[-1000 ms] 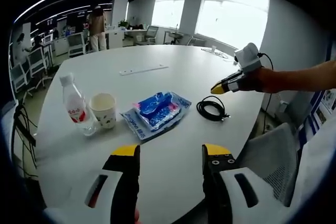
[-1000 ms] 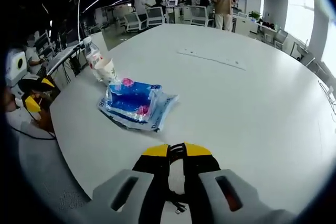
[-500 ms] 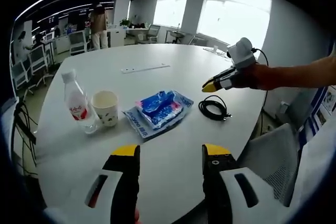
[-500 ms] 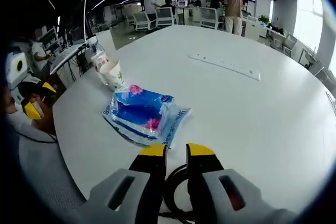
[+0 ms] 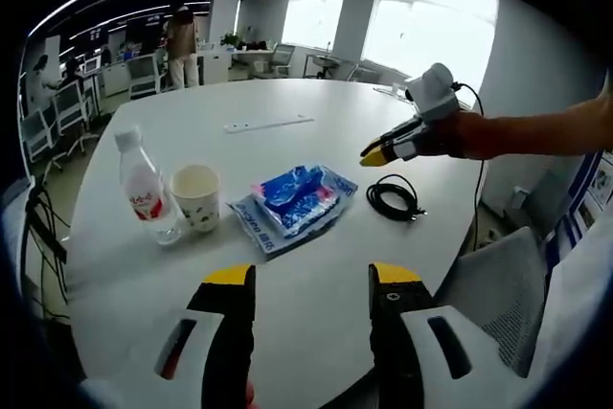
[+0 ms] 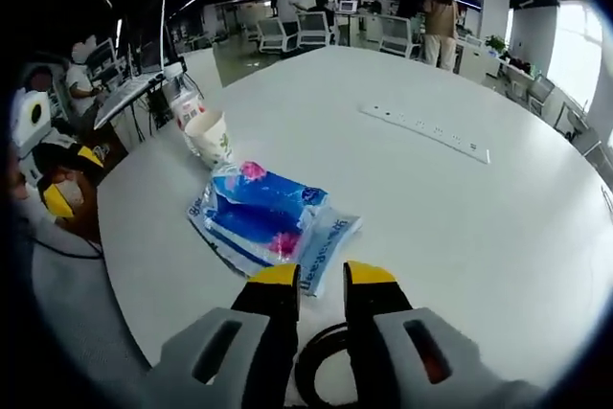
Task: Arrange the tabletop items into an orderly group along one side of the table until the central work area is clear of visible clutter.
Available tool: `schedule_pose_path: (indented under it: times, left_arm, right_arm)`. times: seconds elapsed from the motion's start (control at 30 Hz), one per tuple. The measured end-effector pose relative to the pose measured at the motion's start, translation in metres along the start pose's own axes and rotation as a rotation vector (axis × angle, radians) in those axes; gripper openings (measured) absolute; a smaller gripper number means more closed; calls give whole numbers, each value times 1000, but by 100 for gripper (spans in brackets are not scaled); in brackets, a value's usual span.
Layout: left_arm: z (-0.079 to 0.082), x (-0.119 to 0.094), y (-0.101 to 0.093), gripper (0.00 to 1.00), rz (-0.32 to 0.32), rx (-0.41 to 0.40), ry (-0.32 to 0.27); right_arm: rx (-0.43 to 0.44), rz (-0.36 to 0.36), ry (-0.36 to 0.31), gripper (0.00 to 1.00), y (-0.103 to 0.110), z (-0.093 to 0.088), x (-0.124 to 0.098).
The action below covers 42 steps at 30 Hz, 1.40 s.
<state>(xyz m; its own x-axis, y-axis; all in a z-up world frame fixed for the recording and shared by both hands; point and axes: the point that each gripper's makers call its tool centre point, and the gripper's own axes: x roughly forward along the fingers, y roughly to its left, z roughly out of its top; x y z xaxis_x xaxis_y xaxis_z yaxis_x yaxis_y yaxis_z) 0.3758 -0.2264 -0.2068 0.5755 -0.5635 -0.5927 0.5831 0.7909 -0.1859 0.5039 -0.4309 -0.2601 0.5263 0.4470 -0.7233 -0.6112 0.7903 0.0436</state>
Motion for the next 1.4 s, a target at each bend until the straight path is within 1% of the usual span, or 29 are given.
schedule_pose_path:
  times: [0.1,0.3,0.43,0.5,0.77,1.0,1.27,1.4]
  left_arm:
    - [0,1,1,47,1,-3,1]
    - [-2,1,3,47,8,-11,3]
    - [-2,0,6,47,14,-15,3]
    - [-3,-1,8,47,19,-18,3]
    - [-3,-3,13,47,36,-33,1]
    - [-4,-4,16,47,48,-41,2]
    - [-6,-10,22,47,67,-48,5]
    - [-7,-12,24,47,75,-54,8]
  right_arm:
    - [-19,21,8,21,3,2,6]
    - [-88,52,31,26,8,6,20]
    - [-128,63,48,28,11,8,27]
    - [-134,71,50,29,12,10,31]
    - [-152,87,62,29,14,16,42]
    - [-149,97,78,28,16,16,56]
    - [-155,104,106,26,20,9,69]
    - [-158,103,124,24,19,4,76]
